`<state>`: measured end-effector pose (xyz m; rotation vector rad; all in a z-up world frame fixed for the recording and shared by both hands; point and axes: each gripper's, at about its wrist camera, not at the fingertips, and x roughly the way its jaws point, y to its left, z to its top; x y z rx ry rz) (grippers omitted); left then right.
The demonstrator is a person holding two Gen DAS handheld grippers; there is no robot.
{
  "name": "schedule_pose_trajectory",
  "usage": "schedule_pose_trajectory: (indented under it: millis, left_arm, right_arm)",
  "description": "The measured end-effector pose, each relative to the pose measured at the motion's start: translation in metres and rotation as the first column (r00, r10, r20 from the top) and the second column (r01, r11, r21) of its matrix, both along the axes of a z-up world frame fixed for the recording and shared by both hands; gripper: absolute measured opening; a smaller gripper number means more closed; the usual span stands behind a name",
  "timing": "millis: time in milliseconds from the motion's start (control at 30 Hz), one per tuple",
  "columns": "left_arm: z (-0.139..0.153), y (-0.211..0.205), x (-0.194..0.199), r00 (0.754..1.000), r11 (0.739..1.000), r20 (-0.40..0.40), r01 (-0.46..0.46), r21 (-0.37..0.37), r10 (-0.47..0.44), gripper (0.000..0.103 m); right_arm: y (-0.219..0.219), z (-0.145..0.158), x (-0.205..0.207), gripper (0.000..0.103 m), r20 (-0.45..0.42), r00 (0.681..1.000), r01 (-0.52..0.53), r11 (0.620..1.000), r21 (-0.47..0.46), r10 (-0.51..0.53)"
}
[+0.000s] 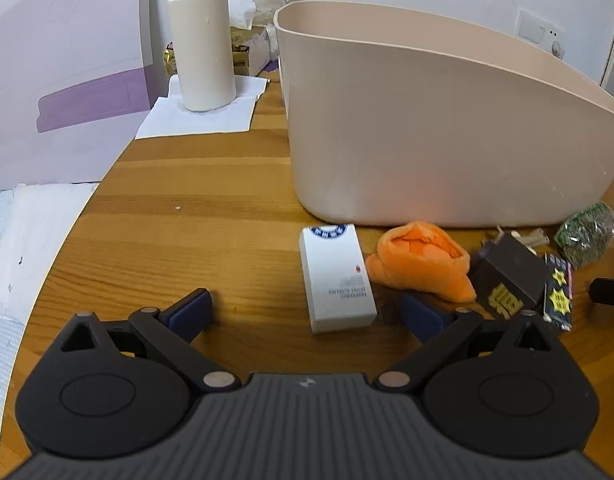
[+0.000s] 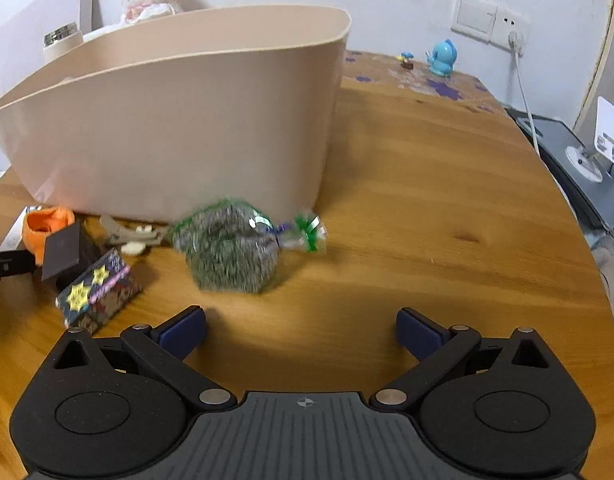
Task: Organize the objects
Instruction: 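Grasp the white box with left tool while right tool grasps the herb bag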
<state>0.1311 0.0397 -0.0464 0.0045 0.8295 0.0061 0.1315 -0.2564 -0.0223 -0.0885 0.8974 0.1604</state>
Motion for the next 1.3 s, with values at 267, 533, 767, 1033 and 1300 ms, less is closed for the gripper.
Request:
schedule_pose_trajectory:
  millis: [267,533,767,1033,1300]
  left_arm:
    - [-0.002,-0.001,0.006,1.000,1.000,0.019,0.008,-0.001,-0.008,0.101]
    - [0.000,-0.002,0.003,0.998,0.999,0.045,0.046,-0.001,-0.046,0.086]
    - [0.007,-0.012,0.000,0.992,0.993,0.043,0.121,-0.014,-0.120,0.033]
    - [0.009,-0.010,-0.005,0.993,0.993,0.016,0.114,-0.026,-0.113,0.032]
    - [0.022,-0.008,-0.022,0.991,0.991,0.036,0.133,-0.030,-0.132,0.032]
  right_arm:
    - [0.017,-0.004,0.008,0.103,0.063,0.998,-0.029,1.000,0.013,0.028]
    - [0.024,-0.005,0.014,0.091,0.091,0.996,-0.005,1.000,0.015,0.004]
    - [0.032,0.003,0.001,0.033,0.123,0.992,-0.027,1.000,-0.012,0.028]
    - [0.023,0.005,-0.011,0.032,0.107,0.994,-0.031,1.000,-0.003,0.031]
    - [0.018,0.027,-0.030,0.032,0.134,0.990,-0.053,0.998,0.041,0.047]
